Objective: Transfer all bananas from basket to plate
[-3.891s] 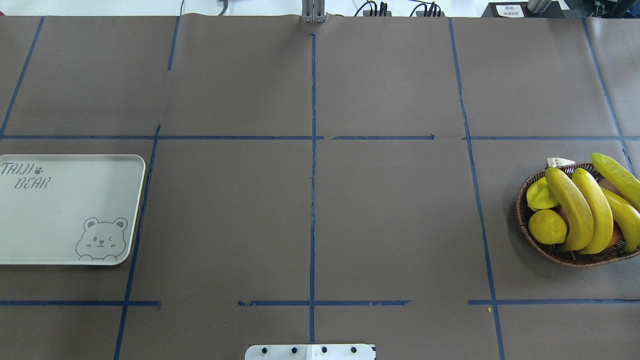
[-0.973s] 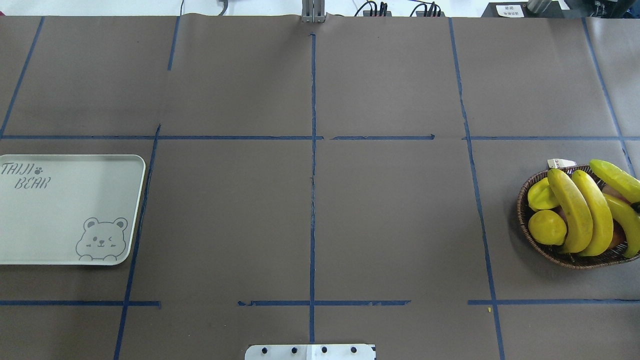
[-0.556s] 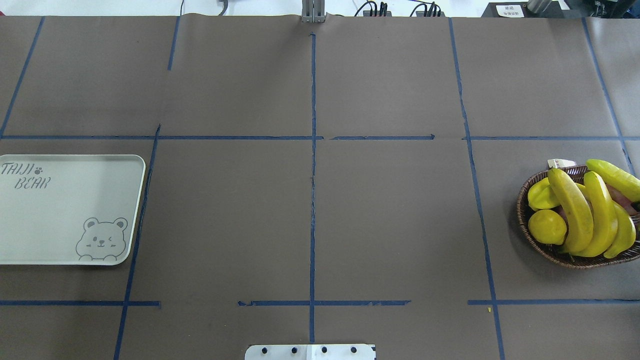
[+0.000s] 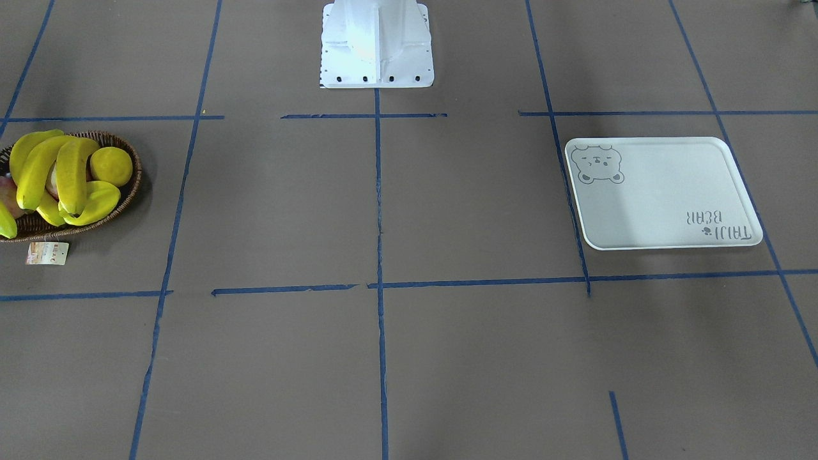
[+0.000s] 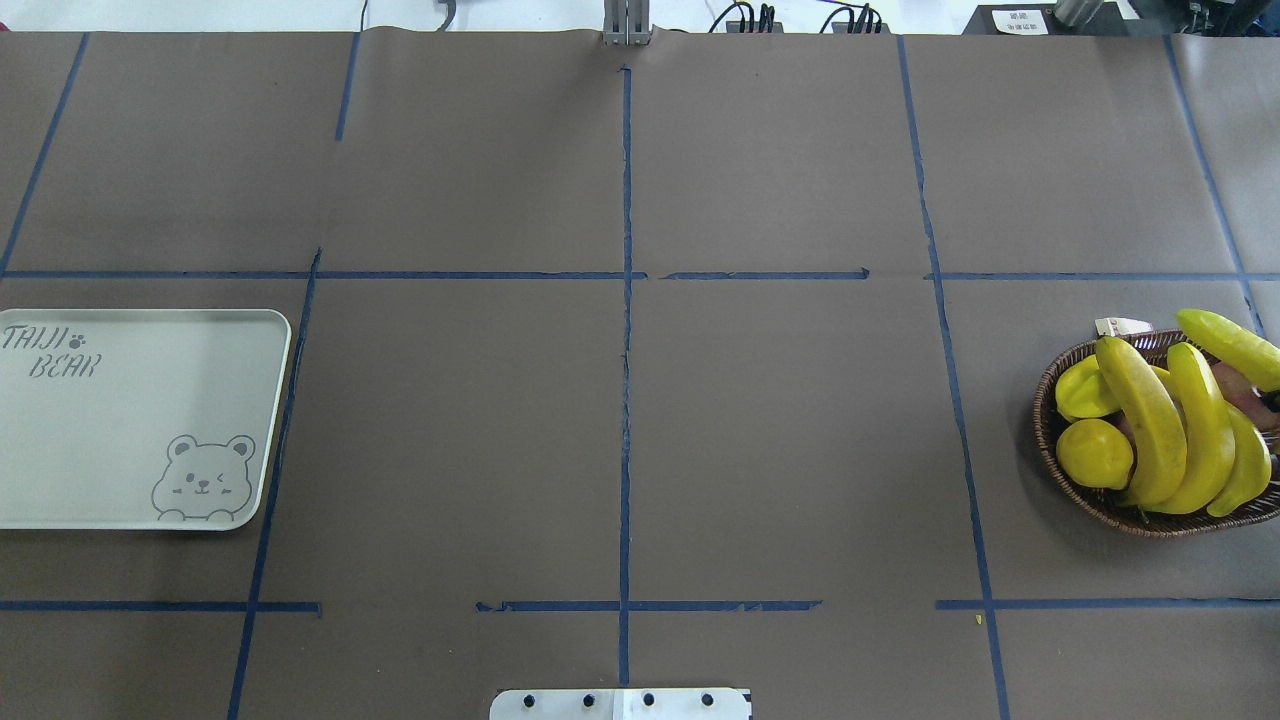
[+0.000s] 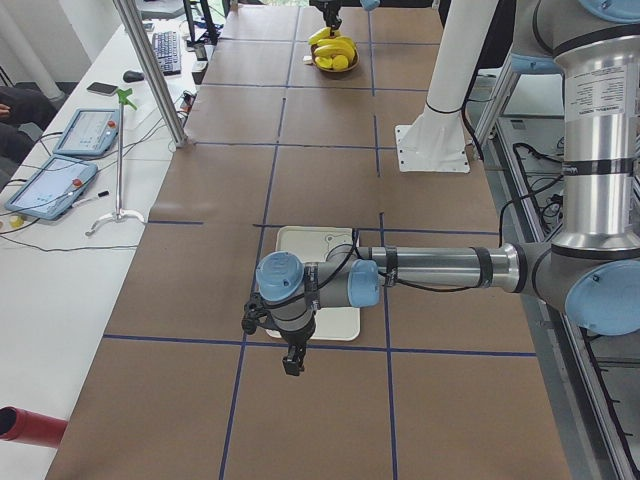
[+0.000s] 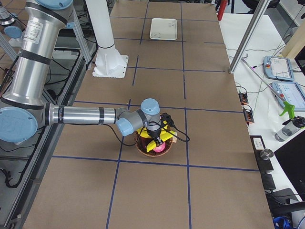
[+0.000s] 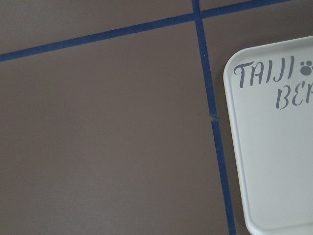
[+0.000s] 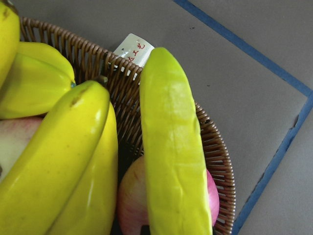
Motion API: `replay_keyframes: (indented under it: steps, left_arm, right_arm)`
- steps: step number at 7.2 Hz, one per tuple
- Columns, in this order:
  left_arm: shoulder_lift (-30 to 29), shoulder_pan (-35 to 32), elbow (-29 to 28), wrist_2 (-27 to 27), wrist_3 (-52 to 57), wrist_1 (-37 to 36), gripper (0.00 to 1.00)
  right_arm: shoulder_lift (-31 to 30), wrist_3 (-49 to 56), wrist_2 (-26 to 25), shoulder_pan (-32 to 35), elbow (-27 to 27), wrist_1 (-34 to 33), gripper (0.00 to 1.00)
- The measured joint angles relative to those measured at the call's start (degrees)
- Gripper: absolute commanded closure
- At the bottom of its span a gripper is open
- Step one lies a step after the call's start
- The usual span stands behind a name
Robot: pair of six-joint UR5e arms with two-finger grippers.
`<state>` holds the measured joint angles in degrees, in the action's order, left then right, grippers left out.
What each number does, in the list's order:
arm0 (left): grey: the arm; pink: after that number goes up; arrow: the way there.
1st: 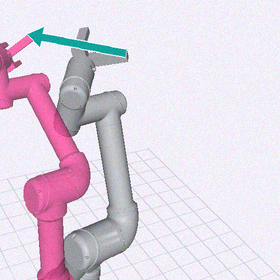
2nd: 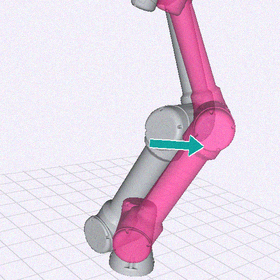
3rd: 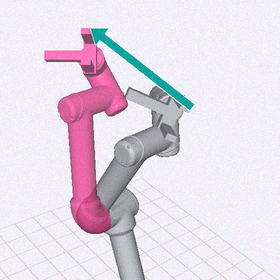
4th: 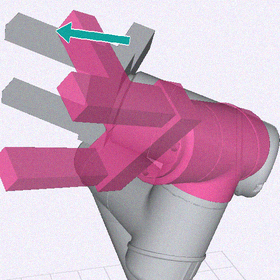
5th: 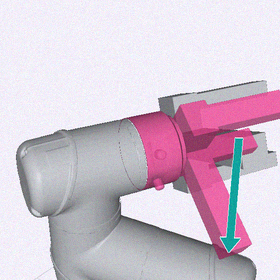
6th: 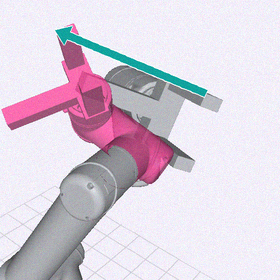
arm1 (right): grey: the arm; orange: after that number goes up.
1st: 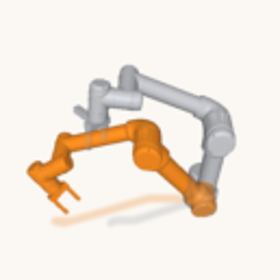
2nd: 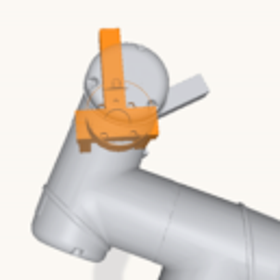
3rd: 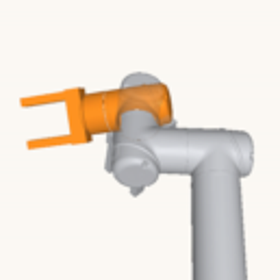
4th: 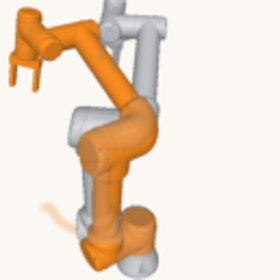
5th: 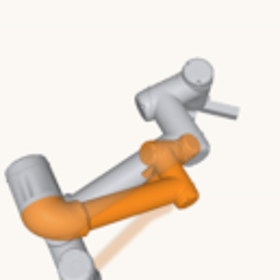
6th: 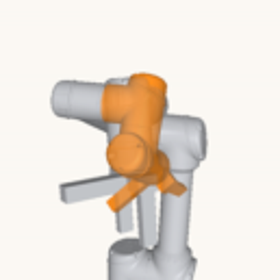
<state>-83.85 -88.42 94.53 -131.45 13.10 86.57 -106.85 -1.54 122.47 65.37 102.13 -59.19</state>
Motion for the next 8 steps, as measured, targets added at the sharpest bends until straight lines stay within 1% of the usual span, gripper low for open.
replay_keyframes:
  steps: [2,4,5,6,7,8]
  left_arm:
    - [0.0,0.0,0.3,-0.1,0.0,0.0,0.00]
    - [-0.2,0.4,1.1,0.0,0.3,0.0,0.00]
    - [-0.5,1.2,1.4,0.2,0.2,0.1,0.00]
    - [-1.3,1.9,2.0,0.3,0.1,1.0,0.00]
    - [-2.6,2.2,2.4,0.2,0.0,3.9,0.00]
    - [-4.3,2.3,2.3,0.1,-0.1,7.5,0.00]
  right_arm:
    - [-0.1,1.0,1.2,4.2,0.4,-0.5,0.99]
    - [0.4,2.5,5.2,9.6,0.8,-1.2,0.99]
    - [1.5,2.6,7.0,10.8,2.4,-3.5,0.99]
    - [3.2,2.4,8.4,11.3,5.3,-8.5,0.98]
    - [6.1,2.0,10.6,11.5,8.2,-14.9,0.96]
    - [9.2,1.6,13.6,11.0,9.7,-19.2,0.96]
